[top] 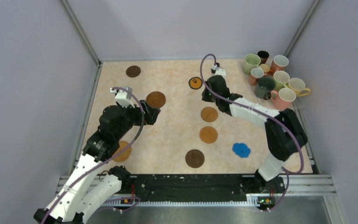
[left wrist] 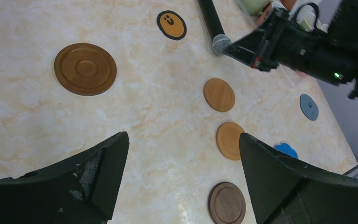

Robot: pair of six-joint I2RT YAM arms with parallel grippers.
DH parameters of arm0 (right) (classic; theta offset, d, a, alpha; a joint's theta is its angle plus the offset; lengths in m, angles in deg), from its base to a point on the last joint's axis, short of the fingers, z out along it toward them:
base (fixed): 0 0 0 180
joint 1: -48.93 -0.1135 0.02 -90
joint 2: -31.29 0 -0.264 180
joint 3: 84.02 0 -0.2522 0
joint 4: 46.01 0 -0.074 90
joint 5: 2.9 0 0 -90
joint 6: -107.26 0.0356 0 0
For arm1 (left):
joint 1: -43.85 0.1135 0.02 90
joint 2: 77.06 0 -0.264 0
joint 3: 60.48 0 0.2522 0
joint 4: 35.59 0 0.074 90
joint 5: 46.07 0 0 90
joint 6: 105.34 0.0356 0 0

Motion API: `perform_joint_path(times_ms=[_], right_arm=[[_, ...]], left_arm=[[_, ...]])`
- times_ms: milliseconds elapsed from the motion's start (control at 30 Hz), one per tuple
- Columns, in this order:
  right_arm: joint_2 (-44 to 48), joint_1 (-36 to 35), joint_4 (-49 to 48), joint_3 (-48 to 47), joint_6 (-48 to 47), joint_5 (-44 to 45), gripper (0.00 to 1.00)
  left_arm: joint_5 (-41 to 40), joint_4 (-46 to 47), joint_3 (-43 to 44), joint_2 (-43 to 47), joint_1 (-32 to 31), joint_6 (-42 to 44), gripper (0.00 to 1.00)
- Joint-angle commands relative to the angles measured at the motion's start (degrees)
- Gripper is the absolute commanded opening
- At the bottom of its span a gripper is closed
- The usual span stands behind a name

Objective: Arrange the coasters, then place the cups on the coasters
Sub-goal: Move the coaster to the center of the board.

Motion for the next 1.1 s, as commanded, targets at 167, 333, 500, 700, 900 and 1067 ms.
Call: perform_joint_path(times_ms=[167,333,500,700,900,1067], right_arm=[[-21.99,7.11,-2.26,-19.97,-0.37,-7.79,0.00],[-28.89,7.64,-0.73,-28.12,-0.69,-5.90,0.00],[-35.90,8.93,3.01,-37.55,-1.65,-5.52,0.00],[-43.85,10.74,6.08,-49.31,-0.85,-7.35,0.00],[-50.12,13.06,9.02,-57.43,2.89,-10.32,0.00],[-52.66,14.38,8.80,-58.49,4.72,-16.20,0.00]], left_arm=[[-1.07,0.38,1.87,1.94,-0.94,0.64,0.94],[-3.18,0.26,1.88,1.59,-1.81,0.92,0.94],[-3.53,0.04,2.04,1.31,-2.58,1.02,0.94],[-3.26,0.23,2.05,0.52,-2.93,1.06,0.94],[-4.05,-0.12,2.19,0.12,-2.93,1.37,0.94],[-4.42,-0.37,2.31,-0.32,-2.98,1.57,0.94]])
